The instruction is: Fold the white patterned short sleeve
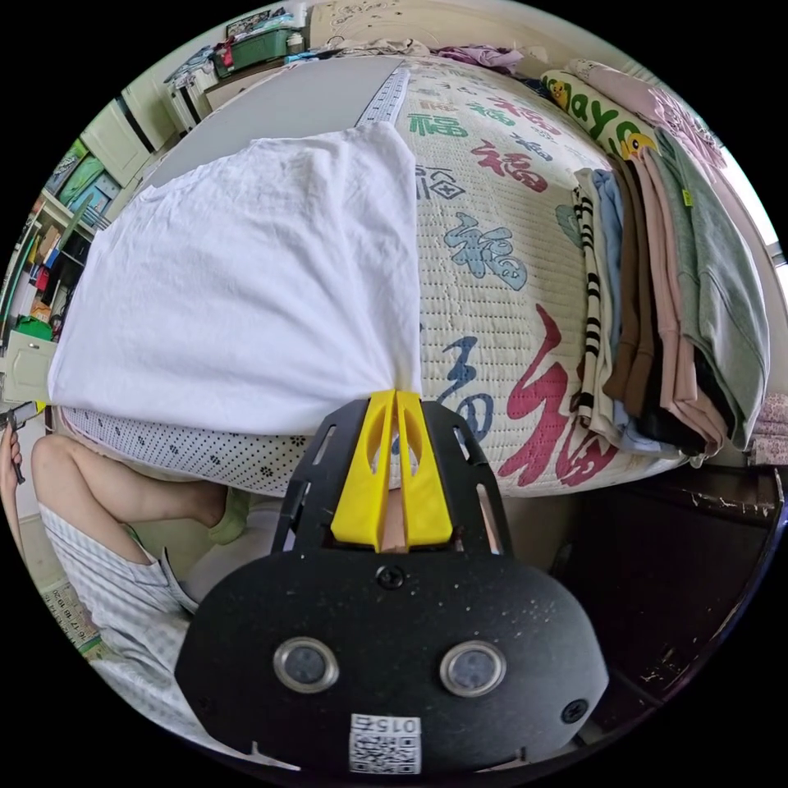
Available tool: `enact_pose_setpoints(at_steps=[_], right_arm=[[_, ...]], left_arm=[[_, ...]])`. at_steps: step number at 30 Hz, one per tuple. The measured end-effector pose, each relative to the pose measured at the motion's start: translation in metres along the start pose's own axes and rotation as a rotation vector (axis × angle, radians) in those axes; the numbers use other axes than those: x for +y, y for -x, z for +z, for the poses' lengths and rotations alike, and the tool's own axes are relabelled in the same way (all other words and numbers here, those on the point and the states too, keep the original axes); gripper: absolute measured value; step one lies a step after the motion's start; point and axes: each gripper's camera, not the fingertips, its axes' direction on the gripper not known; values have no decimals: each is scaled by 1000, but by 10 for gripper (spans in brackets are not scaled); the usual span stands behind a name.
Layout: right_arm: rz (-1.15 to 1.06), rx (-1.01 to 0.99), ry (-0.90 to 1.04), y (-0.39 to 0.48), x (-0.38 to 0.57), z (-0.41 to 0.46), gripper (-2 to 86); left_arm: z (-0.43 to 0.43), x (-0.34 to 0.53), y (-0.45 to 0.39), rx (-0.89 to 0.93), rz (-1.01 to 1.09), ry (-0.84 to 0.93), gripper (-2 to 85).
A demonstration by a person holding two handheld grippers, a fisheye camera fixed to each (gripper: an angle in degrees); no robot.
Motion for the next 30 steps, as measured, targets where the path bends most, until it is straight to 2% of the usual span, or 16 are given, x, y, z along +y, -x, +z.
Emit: enact_pose_setpoints(at_steps=[4, 7, 14, 17, 21, 27, 30], right_arm=[[32, -54, -4, -28, 5, -7, -4], [71, -101, -1, -50, 8, -10, -4], [112, -205, 2, -102, 14, -18, -3], [88, -204, 0, -115, 15, -23, -4], [48, -171, -6, -125, 16, -30, -4], [20, -165, -10, -147, 16, -44, -4], [22, -214, -9, -166, 16, -51, -4]], left_arm=[[-17, -9, -46, -38, 59, -70, 3], [-17, -38, -118, -72, 192, -92, 16], [41, -134, -365, -84, 659, -27, 66], [75, -168, -456, -63, 759, 1, 74], [143, -200, -557, -128, 869, 105, 85], [231, -214, -625, -278, 901, 237, 90], [243, -208, -634, -392, 932, 205, 49]])
